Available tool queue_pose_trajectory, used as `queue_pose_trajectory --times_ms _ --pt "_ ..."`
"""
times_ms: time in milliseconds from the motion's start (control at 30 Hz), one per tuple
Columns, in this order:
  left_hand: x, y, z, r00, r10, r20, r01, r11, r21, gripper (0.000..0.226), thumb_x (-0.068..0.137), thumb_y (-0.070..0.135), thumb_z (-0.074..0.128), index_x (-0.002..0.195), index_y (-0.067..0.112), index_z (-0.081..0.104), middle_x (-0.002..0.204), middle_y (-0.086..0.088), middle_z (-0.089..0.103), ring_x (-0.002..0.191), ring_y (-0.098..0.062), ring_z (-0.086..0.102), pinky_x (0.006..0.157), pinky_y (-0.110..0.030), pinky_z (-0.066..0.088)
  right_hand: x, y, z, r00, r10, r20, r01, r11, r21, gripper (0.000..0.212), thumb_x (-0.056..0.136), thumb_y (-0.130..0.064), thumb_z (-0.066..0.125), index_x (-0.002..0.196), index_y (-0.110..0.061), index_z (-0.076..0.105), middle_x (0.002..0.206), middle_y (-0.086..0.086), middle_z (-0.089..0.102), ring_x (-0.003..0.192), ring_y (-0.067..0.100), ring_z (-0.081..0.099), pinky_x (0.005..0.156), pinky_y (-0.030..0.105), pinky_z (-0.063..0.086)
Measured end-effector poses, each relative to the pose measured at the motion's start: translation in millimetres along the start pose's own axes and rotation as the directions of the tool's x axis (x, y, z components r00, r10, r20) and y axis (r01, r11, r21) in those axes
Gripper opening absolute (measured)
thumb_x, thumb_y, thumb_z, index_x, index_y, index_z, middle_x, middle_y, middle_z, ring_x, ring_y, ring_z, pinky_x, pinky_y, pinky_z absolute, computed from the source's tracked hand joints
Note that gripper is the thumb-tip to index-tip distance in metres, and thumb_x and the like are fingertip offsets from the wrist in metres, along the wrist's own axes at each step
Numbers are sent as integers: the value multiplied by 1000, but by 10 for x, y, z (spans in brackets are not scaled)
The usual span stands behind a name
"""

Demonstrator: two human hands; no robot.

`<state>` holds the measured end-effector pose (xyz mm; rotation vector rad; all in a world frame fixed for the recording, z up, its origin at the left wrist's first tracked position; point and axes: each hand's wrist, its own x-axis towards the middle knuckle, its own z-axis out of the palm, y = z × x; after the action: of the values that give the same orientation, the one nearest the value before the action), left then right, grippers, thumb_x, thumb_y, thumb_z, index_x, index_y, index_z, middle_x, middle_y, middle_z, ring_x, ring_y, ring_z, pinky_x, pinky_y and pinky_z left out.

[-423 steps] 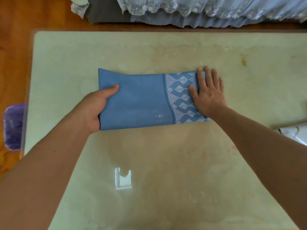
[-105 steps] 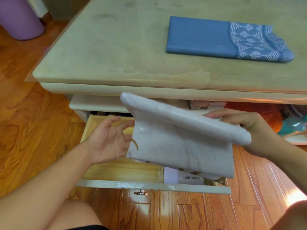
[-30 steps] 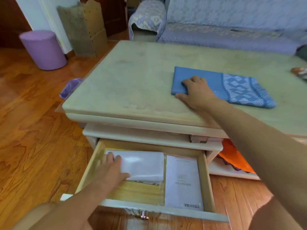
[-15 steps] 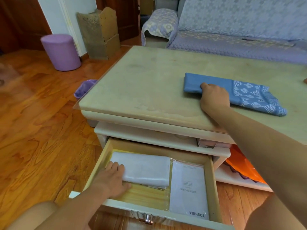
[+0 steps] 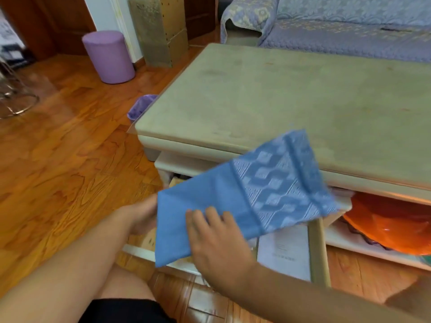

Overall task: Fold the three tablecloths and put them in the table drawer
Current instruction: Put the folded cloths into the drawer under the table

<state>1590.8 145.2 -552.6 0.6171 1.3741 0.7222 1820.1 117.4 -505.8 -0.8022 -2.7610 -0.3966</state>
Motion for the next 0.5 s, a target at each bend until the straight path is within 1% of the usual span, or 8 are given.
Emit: queue_pose_trajectory --times_ms 67,133,200,233,300,333,400,500 --pt "45 -14 -72 993 -88 -80 77 988 -131 89 96 77 20 103 10 78 115 -16 74 103 -29 70 97 -42 50 68 -199 391 979 85 184 -95 994 49 36 83 -18 40 107 -10 66 99 8 51 78 28 46 58 39 34" --pt "97 -23 -104 985 -141 -98 129 984 -125 105 86 89 17 101 4 78 103 -15 72 95 -29 65 85 -40 47 156 -242 710 904 215 370 -270 957 103 31 74 -18 61 103 -9 68 98 8 50 75 28 51 53 37 31" --pt "142 -34 -67 985 -133 -113 129 991 -36 87 89 83 37 112 6 71 105 -8 69 94 -26 64 80 -34 48 201 -159 909 835 242 494 -371 910 183 54 73 -28 72 121 -6 62 107 8 47 87 29 56 56 39 45" --pt "147 -34 1 986 -109 -125 115 993 39 65 96 67 50 115 8 69 113 -7 72 100 -25 69 89 -37 53 223 -80 994 854 186 486 -349 898 269 66 81 -39 68 136 -6 51 117 9 44 102 30 53 71 43 51" --pt "195 -82 110 971 -35 -238 88 973 214 19 99 24 65 112 10 65 119 -14 73 103 -29 72 99 -48 54 226 154 1059 859 -6 513 -289 820 493 77 91 -56 57 152 -15 37 135 7 40 121 27 40 104 43 40" --pt "242 -127 125 950 -10 -312 96 961 260 12 96 8 65 107 10 62 119 -18 71 102 -32 71 98 -52 55 169 281 1056 863 -43 503 -286 779 558 74 92 -60 54 152 -19 40 139 5 42 124 26 38 111 40 34" --pt "330 -172 138 908 35 -418 114 939 326 30 89 -6 60 113 10 53 122 -21 64 103 -34 65 91 -49 56 -46 601 1142 906 74 417 -310 788 532 65 91 -59 47 144 -21 51 139 5 49 124 28 44 113 40 35" --pt "331 -139 292 856 116 -504 241 772 588 78 90 5 53 156 25 16 143 -19 38 123 -36 50 100 -41 45 -542 1052 1396 895 291 339 -396 867 303 62 94 -52 36 143 -18 50 135 13 55 116 38 54 102 51 48"
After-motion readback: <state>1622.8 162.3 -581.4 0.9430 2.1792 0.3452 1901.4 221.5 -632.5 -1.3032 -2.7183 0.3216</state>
